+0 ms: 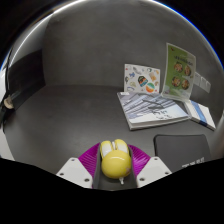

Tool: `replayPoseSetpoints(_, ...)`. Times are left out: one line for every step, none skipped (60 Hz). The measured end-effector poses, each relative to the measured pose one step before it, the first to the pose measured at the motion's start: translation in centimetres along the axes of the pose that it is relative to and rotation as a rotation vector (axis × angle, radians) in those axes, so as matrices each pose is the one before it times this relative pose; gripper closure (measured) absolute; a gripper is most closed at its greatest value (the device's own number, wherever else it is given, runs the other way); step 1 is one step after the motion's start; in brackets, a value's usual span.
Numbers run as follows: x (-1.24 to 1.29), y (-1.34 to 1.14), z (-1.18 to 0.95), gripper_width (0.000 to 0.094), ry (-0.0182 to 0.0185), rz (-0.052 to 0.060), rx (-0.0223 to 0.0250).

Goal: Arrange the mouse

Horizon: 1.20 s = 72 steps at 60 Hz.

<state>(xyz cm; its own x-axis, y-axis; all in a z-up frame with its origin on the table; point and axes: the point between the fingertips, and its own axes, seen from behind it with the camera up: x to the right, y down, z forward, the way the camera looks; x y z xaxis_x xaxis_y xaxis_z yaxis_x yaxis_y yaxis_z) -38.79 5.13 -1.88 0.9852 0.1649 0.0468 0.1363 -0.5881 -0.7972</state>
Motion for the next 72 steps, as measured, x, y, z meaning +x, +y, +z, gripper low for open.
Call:
replayPoseSetpoints(0.029,-0.008,-0.115,0.0504,-0.00026,-0.0022,0.00048)
replayPoseSetpoints(0.016,-0.074,0.038,0.0513,0.00063,-0.0018,0.00185)
replayPoseSetpoints(-0.002,-0.028,-0.011,0.0513,0.00023,0.0009,0.00142)
replayPoseSetpoints(-0.026,-0.054,-0.007,0.0528,-0.00069,0.0021,0.00281)
replayPoseSetpoints(-0.021,-0.02,-0.011,0.0528,-0.00075,0.0025,0.00127)
replayPoseSetpoints(-0.058,-0.044,-0.017,0.0529,-0.00254,0.002,0.00202)
replayPoseSetpoints(-0.141,-0.088,-0.067,0.0531,-0.00561,0.0055,0.00291)
replayPoseSetpoints(-0.262,-0.126,-0.125,0.0531,-0.0102,0.0086,0.0031)
replayPoseSetpoints(-0.336,-0.204,-0.201,0.053,-0.01371,0.0094,0.00502)
replayPoseSetpoints(-0.206,-0.294,-0.173,0.0531,-0.01335,0.0083,0.01176)
replayPoseSetpoints(-0.202,-0.5,-0.429,0.0531,-0.00977,0.0094,0.0127)
replayPoseSetpoints(-0.133,-0.608,-0.431,0.053,-0.00678,0.0096,0.01847)
replayPoseSetpoints(-0.039,-0.727,-0.554,0.053,-0.00503,0.004,0.01763)
replayPoseSetpoints(0.065,-0.903,-0.632,0.0529,-0.00358,0.001,0.0209)
replayPoseSetpoints(0.166,-1.075,-0.739,0.0529,-0.00171,-0.0012,0.02642)
replayPoseSetpoints(0.287,-1.274,-0.819,0.0531,0.00022,-0.0037,0.03129)
replayPoseSetpoints(0.439,-1.346,-0.874,0.0531,0.00399,-0.0043,0.03382)
replayPoseSetpoints(0.648,-1.395,-0.927,0.0531,0.00969,-0.0042,0.03547)
replayPoseSetpoints(0.889,-1.357,-0.902,0.0531,0.01436,-0.0048,0.0344)
replayPoseSetpoints(1.14,-1.272,-0.84,0.0532,0.01875,-0.0058,0.03185)
replayPoseSetpoints(1.466,-1.979,-0.788,0.0532,0.0257,-0.0067,0.02851)
replayPoseSetpoints(1.455,-1.079,-0.705,0.0532,0.02558,-0.0051,0.03034)
replayPoseSetpoints(1.225,-1.161,-0.908,0.0534,0.0274,-0.0057,0.02578)
replayPoseSetpoints(1.565,-0.527,-0.66,0.0534,0.02518,-0.0138,0.0137)
replayPoseSetpoints(1.464,-0.077,-0.467,0.0535,0.02229,-0.0144,0.00102)
replayPoseSetpoints(1.515,0.111,-0.405,0.0537,0.02223,-0.0079,-0.00244)
replayPoseSetpoints(1.529,0.25,-0.281,0.0537,0.02213,-0.0004,-0.00321)
replayPoseSetpoints(1.505,0.469,-0.145,0.0537,0.01884,0.0042,-0.00824)
replayPoseSetpoints(1.612,0.798,0.17,0.0537,0.01821,0.0055,-0.02202)
replayPoseSetpoints(1.107,0.965,-0.242,0.0538,0.01406,0.0117,-0.01311)
replayPoseSetpoints(1.413,1.078,0.313,0.0538,0.01542,0.0082,-0.02694)
replayPoseSetpoints(1.082,1.294,0.136,0.0539,0.00969,0.0044,-0.02541)
replayPoseSetpoints(1.015,1.878,0.411,0.0538,0.00406,0.0016,-0.02735)
replayPoseSetpoints(0.937,1.047,0.071,0.0537,0.00466,-0.001,-0.02873)
replayPoseSetpoints(0.774,1.317,0.305,0.0538,0.00628,0.0023,-0.02732)
replayPoseSetpoints(0.685,1.266,0.449,0.0538,0.00705,0.0038,-0.0263)
replayPoseSetpoints(0.567,1.243,0.417,0.0537,0.00503,0.0035,-0.02732)
replayPoseSetpoints(0.465,1.108,0.383,0.0536,0.0017,0.0028,-0.02425)
replayPoseSetpoints(0.332,0.894,0.415,0.0536,-0.0006,0.0034,-0.01798)
replayPoseSetpoints(0.223,0.772,0.418,0.0537,-0.00304,0.0038,-0.01314)
replayPoseSetpoints(0.159,0.735,0.436,0.0537,-0.00414,0.004,-0.0125)
replayPoseSetpoints(0.158,0.67,0.393,0.0536,-0.00309,0.0057,-0.01324)
replayPoseSetpoints(0.12,0.629,0.343,0.0536,-0.00218,0.0063,-0.01196)
replayPoseSetpoints(0.001,0.688,0.312,0.0535,-0.00151,0.0039,-0.01094)
replayPoseSetpoints(-0.06,0.39,0.22,0.0535,-0.00096,0.0,-0.01019)
replayPoseSetpoints(0.051,0.463,0.476,0.0535,-0.00616,-0.0021,-0.00209)
replayPoseSetpoints(-0.024,0.311,0.265,0.0533,-0.00399,-0.0032,-0.00476)
replayPoseSetpoints(0.072,0.039,0.228,0.0533,0.00076,-0.0035,0.00516)
replayPoseSetpoints(0.049,0.01,0.1,0.0531,0.00026,-0.0013,0.00222)
replayPoseSetpoints(-0.014,-0.06,0.071,0.0521,-0.00264,0.0004,0.00149)
replayPoseSetpoints(-0.096,-0.116,0.049,0.0518,-0.0055,0.0,0.00198)
replayPoseSetpoints(-0.126,-0.07,0.005,0.0505,-0.00636,-0.0017,-0.0014)
replayPoseSetpoints(-0.114,-0.032,0.033,0.0495,-0.00685,-0.0041,-0.00283)
replayPoseSetpoints(-0.065,0.021,0.041,0.0483,-0.00632,-0.0057,-0.00512)
replayPoseSetpoints(-0.021,0.031,0.097,0.047,-0.00486,-0.0061,-0.00457)
replayPoseSetpoints(0.019,-0.022,-0.123,0.0445,-0.00265,-0.0062,-0.01078)
replayPoseSetpoints(-0.111,0.209,0.166,0.0423,-0.0001,-0.0039,-0.0043)
replayPoseSetpoints(-0.036,0.158,0.073,0.0346,0.00063,-0.0024,-0.00622)
replayPoseSetpoints(0.044,0.02,0.052,0.0318,0.00292,-0.0022,0.00098)
replayPoseSetpoints(0.114,-0.063,-0.018,0.0276,0.007,-0.0023,0.00617)
replayPoseSetpoints(0.167,-0.045,-0.108,0.0223,0.00584,-0.0039,0.00469)
replayPoseSetpoints(0.13,-0.026,-0.184,0.0185,0.00416,-0.0032,0.00266)
replayPoseSetpoints(0.121,0.005,-0.211,0.0148,0.00301,-0.0022,0.0016)
replayPoseSetpoints(0.106,0.042,-0.298,0.0111,0.00137,-0.0005,0.00123)
replayPoseSetpoints(0.066,0.007,-0.295,0.0073,-0.00029,0.0025,0.00387)
replayPoseSetpoints(0.077,0.014,-0.296,0.0081,-0.00033,0.0065,0.00561)
replayPoseSetpoints(0.254,0.081,-0.347,0.0105,-0.0057,0.0071,0.00742)
replayPoseSetpoints(-0.12,-0.013,-0.543,0.0115,-0.0064,0.0149,0.00319)
replayPoseSetpoints(-0.054,0.042,-0.336,0.0113,-0.00348,0.0132,0.00387)
replayPoseSetpoints(-0.008,0.072,-0.471,0.011,-0.00505,0.0141,0.00327)
replayPoseSetpoints(-0.03,0.071,-0.516,0.0107,-0.00594,0.0142,0.00352)
replayPoseSetpoints(0.005,0.098,-0.56,0.0105,-0.00639,0.0121,0.0032)
